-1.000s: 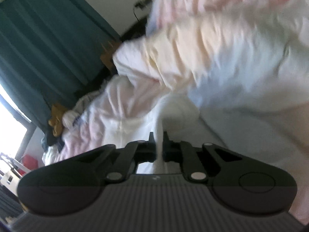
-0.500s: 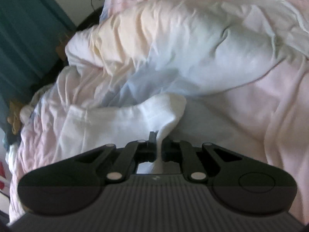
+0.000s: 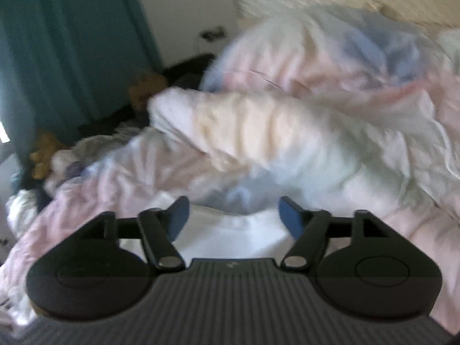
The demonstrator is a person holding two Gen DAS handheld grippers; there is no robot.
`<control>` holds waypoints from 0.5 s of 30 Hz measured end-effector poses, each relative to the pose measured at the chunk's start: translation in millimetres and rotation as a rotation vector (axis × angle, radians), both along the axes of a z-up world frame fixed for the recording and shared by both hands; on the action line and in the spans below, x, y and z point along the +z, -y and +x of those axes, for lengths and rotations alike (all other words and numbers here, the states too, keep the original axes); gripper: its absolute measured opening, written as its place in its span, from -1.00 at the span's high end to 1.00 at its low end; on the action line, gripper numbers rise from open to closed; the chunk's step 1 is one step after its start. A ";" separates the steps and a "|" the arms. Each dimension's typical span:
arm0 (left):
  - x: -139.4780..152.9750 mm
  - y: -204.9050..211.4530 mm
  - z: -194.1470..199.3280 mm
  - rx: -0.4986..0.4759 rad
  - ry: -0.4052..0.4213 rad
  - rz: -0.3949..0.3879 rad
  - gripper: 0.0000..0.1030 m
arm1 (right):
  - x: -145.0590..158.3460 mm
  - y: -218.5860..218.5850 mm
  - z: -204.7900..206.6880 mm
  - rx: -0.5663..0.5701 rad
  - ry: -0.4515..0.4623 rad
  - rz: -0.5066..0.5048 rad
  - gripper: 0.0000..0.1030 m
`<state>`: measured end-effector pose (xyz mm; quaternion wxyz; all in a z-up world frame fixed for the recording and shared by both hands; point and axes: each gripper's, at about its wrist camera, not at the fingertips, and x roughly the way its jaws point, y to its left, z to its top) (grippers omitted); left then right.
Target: Fold clothes
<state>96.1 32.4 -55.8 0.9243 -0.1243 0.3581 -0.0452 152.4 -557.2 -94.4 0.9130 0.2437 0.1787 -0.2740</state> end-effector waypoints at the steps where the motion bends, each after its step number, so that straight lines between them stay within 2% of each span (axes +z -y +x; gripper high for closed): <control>1: 1.2 1.1 0.5 0.004 0.005 0.006 -0.46 | 4.9 -5.5 -0.1 0.040 0.010 -0.003 -0.43; 3: 2.6 3.7 3.8 0.015 0.010 0.019 -0.53 | 15.3 -21.6 -1.8 0.130 0.030 -0.008 -0.43; 9: 1.8 13.0 18.9 0.018 0.001 0.080 -0.54 | 29.8 -76.8 10.7 0.417 0.084 0.040 -0.43; 15: -9.0 11.4 30.8 0.002 -0.021 0.109 -0.55 | 21.6 -158.5 52.9 0.655 0.043 -0.034 -0.42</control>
